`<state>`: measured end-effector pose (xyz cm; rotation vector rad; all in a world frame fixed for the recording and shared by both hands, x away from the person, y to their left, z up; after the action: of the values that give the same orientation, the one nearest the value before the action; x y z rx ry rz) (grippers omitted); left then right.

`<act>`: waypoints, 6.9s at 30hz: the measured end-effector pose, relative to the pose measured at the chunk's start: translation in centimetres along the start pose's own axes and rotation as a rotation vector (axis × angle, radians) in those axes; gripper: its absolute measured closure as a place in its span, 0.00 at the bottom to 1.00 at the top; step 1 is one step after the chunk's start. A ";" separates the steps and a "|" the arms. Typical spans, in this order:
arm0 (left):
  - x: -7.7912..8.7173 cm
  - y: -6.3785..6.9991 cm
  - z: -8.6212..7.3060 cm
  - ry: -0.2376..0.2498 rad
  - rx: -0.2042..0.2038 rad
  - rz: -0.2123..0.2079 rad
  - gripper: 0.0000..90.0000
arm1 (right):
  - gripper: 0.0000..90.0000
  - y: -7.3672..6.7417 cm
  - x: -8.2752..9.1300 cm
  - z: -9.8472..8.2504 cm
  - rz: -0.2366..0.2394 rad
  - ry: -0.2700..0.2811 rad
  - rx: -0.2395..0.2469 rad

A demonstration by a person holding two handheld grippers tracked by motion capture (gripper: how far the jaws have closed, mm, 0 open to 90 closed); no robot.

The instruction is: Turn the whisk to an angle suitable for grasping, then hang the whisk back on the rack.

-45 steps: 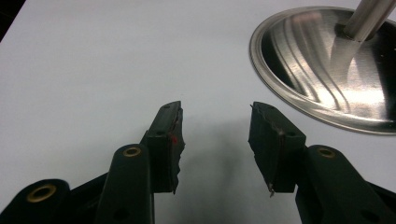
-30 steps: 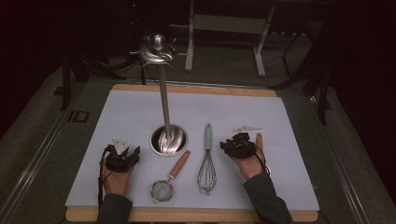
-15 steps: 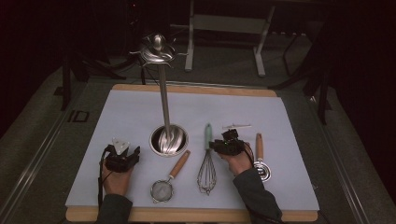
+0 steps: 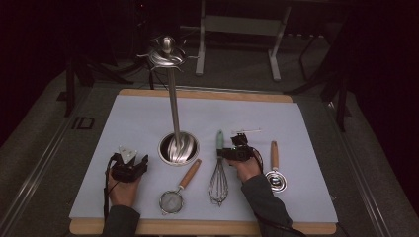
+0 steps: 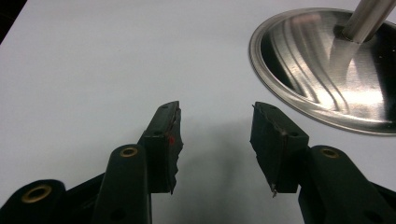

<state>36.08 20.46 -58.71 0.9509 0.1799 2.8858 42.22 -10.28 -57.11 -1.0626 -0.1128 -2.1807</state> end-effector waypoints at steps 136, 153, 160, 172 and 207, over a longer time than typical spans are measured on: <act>0.1 -0.1 0.1 0.012 0.014 0.002 0.58 | 0.77 -6.0 8.6 5.7 0.249 0.240 0.192; 0.1 -0.1 0.1 0.011 0.013 0.001 0.58 | 0.77 -7.1 10.2 7.1 0.257 0.310 0.257; 0.1 -0.1 0.1 0.011 0.012 0.002 0.58 | 0.77 -8.0 11.1 8.1 0.269 0.350 0.298; 0.1 -0.1 0.1 0.011 0.013 0.001 0.58 | 0.77 -9.6 12.1 9.5 0.299 0.425 0.364; 0.1 -0.1 0.1 0.011 0.015 0.001 0.58 | 0.77 -11.8 16.6 12.8 0.368 0.555 0.420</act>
<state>36.06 20.60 -58.62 0.9379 0.2017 2.8948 36.34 -5.95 -34.24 -0.2060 -0.1045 -1.9172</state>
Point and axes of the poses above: each handheld gripper's, and its own axes: x roughly backward along the jaws, z roughly out of its top, y roughly to its right, the point moved 8 cm from there along -x, roughly forward along the jaws, and after that the axes turned 13 degrees about x, right-handed, at the moved point
